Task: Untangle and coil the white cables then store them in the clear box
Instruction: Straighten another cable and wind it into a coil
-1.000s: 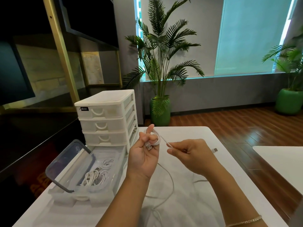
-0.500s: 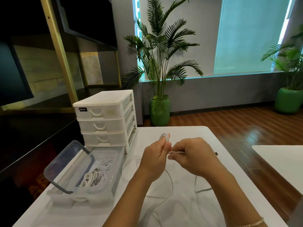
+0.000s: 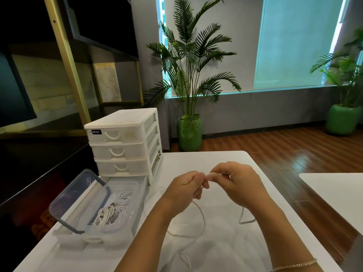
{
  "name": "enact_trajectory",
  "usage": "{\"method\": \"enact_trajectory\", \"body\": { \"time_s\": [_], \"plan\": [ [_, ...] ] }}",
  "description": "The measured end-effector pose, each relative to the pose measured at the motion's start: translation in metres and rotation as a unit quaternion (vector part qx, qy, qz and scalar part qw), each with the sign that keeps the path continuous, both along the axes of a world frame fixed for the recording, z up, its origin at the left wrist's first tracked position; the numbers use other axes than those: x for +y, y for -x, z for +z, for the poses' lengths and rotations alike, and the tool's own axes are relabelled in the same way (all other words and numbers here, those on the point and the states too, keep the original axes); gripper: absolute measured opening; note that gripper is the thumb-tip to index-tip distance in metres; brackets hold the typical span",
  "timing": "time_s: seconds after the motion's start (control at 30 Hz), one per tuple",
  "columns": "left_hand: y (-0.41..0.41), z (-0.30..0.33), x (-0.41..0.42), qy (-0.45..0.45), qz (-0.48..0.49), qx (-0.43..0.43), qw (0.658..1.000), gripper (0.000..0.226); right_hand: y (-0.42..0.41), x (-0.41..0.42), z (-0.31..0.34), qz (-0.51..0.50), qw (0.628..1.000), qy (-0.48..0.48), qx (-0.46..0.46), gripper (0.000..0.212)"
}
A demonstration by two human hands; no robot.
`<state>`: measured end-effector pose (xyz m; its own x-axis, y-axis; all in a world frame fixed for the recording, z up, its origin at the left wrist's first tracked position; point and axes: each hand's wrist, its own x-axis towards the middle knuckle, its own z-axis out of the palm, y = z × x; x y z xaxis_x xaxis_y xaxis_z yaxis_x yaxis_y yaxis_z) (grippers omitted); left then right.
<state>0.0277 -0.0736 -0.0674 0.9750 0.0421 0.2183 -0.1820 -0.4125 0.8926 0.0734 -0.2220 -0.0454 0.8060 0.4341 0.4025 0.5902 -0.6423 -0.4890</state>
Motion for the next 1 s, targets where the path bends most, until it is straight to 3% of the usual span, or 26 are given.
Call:
{"method": "enact_trajectory", "body": {
  "time_s": [0.23, 0.43, 0.5, 0.63, 0.77, 0.83, 1.0],
  "plan": [
    [0.006, 0.009, -0.001, 0.126, -0.005, 0.002, 0.992, 0.047, -0.003, 0.007, -0.007, 0.044, 0.995, -0.072, 0.055, 0.026],
    [0.007, 0.011, -0.006, 0.356, 0.016, 0.026, 0.934, 0.049, -0.004, 0.011, -0.012, 0.044, 0.989, -0.109, 0.083, 0.021],
    [0.006, 0.014, -0.007, 0.472, 0.01, 0.018, 0.881, 0.044, -0.005, 0.01, -0.013, 0.042, 0.992, -0.088, 0.081, 0.026],
    [0.001, 0.019, 0.006, 0.682, 0.017, -0.023, 0.73, 0.033, -0.003, 0.006, -0.015, 0.028, 0.995, -0.042, 0.092, 0.033],
    [-0.001, 0.014, 0.012, 0.75, 0.019, -0.04, 0.66, 0.032, 0.001, 0.015, -0.013, 0.038, 0.995, 0.05, 0.077, 0.041],
    [-0.003, 0.011, 0.014, 0.754, 0.023, -0.039, 0.656, 0.035, 0.001, 0.017, -0.014, 0.043, 0.995, 0.06, 0.073, 0.042],
    [-0.006, 0.008, 0.016, 0.73, 0.041, -0.043, 0.681, 0.045, 0.004, 0.018, -0.01, 0.048, 0.995, 0.06, 0.063, 0.037]
  ]
}}
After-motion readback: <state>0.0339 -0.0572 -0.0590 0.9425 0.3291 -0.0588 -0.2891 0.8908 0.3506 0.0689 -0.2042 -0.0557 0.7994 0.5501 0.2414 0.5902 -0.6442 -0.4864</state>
